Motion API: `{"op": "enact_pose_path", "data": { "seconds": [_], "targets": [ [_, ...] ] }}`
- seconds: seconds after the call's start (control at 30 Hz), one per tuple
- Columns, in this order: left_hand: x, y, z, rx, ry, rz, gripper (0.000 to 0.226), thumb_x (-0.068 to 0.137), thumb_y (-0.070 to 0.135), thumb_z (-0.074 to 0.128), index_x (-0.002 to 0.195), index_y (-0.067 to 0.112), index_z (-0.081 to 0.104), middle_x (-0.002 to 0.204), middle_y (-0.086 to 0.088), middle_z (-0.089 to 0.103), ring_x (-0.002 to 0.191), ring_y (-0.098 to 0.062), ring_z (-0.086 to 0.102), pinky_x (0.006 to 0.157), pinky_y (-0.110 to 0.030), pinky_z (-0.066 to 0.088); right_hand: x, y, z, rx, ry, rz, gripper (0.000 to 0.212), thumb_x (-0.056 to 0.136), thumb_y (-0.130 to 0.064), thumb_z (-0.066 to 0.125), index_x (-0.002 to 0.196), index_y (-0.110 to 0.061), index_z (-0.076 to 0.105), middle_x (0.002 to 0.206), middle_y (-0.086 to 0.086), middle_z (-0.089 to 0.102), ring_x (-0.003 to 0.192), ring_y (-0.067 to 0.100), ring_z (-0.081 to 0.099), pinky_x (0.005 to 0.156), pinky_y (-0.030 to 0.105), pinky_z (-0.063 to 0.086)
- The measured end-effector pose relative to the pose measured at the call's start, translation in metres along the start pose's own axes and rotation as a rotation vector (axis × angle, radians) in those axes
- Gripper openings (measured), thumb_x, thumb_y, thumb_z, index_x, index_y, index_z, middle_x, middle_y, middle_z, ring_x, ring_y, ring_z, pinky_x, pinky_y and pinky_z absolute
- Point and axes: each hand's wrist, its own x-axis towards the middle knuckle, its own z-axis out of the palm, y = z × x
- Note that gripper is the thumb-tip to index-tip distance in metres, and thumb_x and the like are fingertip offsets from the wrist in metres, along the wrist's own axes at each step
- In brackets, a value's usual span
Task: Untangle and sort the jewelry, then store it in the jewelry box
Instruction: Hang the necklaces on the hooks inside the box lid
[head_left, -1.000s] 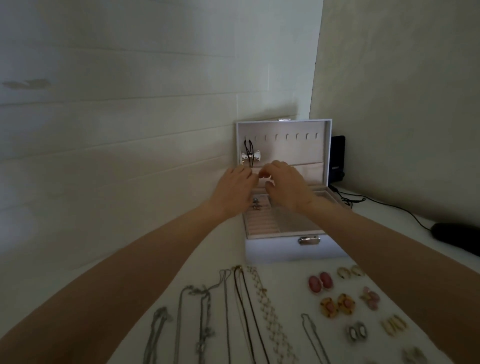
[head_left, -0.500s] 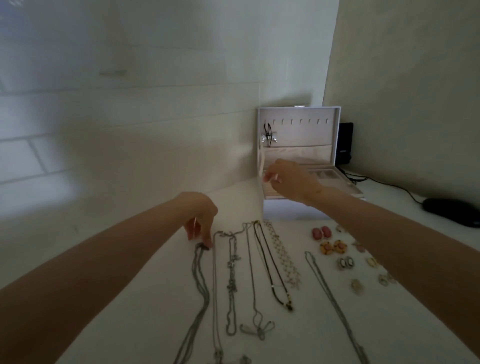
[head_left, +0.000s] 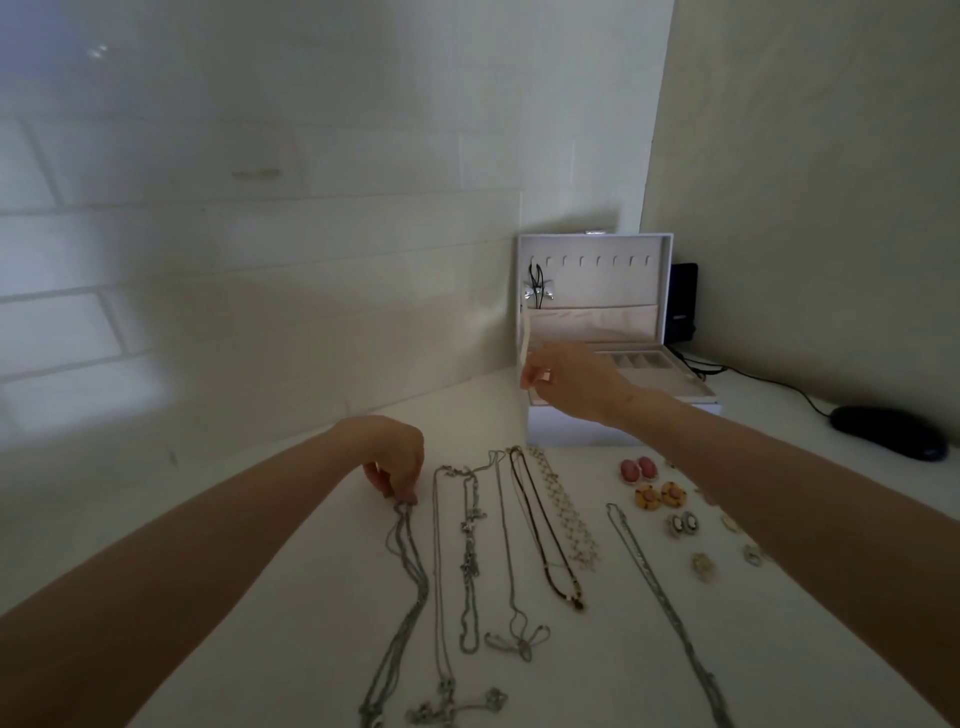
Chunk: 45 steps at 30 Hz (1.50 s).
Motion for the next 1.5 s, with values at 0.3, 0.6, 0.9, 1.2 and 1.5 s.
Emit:
{"op": "enact_pose_path", "data": {
  "seconds": [0.3, 0.6, 0.9, 1.2, 1.5],
  "targets": [
    [-0.024, 0.000, -0.039, -0.413, -0.055, 0.196, 0.017, 0.091, 0.007, 0.060, 0.077, 0.009, 0.052, 0.072, -0.003, 0.071, 0.073, -0.017, 0.071, 0.061, -0.020, 0.054, 0.003, -0.025, 0.005, 0.615, -0.393, 0.153, 0.020, 0.088, -0.009, 0.063, 0.108, -0.010, 0.064, 0.097, 0.007, 0.071, 0.083, 0.018, 0.067, 0.070, 0.024, 0.056],
    [-0.046, 0.007, -0.064, -0.668, -0.117, 0.388, 0.012, 0.096, 0.006, 0.047, 0.089, 0.004, 0.057, 0.067, 0.000, 0.059, 0.059, -0.011, 0.061, 0.067, -0.026, 0.057, 0.003, -0.057, 0.029, 1.143, -0.614, 0.118, 0.033, 0.091, -0.003, 0.057, 0.122, -0.008, 0.050, 0.107, 0.017, 0.068, 0.104, 0.025, 0.065, 0.100, 0.039, 0.048],
    [-0.047, 0.003, -0.089, -1.279, 0.168, 0.653, 0.020, 0.098, 0.007, 0.034, 0.096, 0.007, 0.054, 0.057, 0.005, 0.047, 0.040, 0.000, 0.028, 0.041, -0.013, 0.019, 0.015, -0.050, -0.002, 1.465, -0.279, 0.131, 0.022, 0.101, -0.015, 0.041, 0.098, -0.005, 0.059, 0.052, -0.005, 0.028, 0.045, 0.009, 0.035, 0.047, 0.021, 0.043],
    [-0.040, 0.052, -0.117, -0.971, 0.521, 0.691, 0.025, 0.093, 0.037, 0.054, 0.081, 0.015, 0.059, 0.053, 0.010, 0.027, 0.046, -0.005, 0.019, 0.047, -0.022, 0.010, 0.046, -0.024, -0.058, 1.369, 0.032, 0.123, 0.026, 0.101, -0.024, 0.042, 0.086, -0.010, 0.059, 0.047, -0.006, 0.037, 0.041, 0.007, 0.027, 0.040, 0.017, 0.024],
    [-0.018, 0.124, -0.166, -1.106, 0.550, 0.753, 0.031, 0.099, 0.032, 0.046, 0.074, 0.015, 0.055, 0.072, 0.004, 0.068, 0.072, -0.010, 0.066, 0.074, -0.025, 0.051, 0.078, 0.022, -0.119, 1.301, 0.239, 0.192, 0.023, 0.097, -0.028, 0.051, 0.082, -0.013, 0.060, 0.055, -0.002, 0.046, 0.042, 0.007, 0.030, 0.041, 0.018, 0.027]
  ]
}}
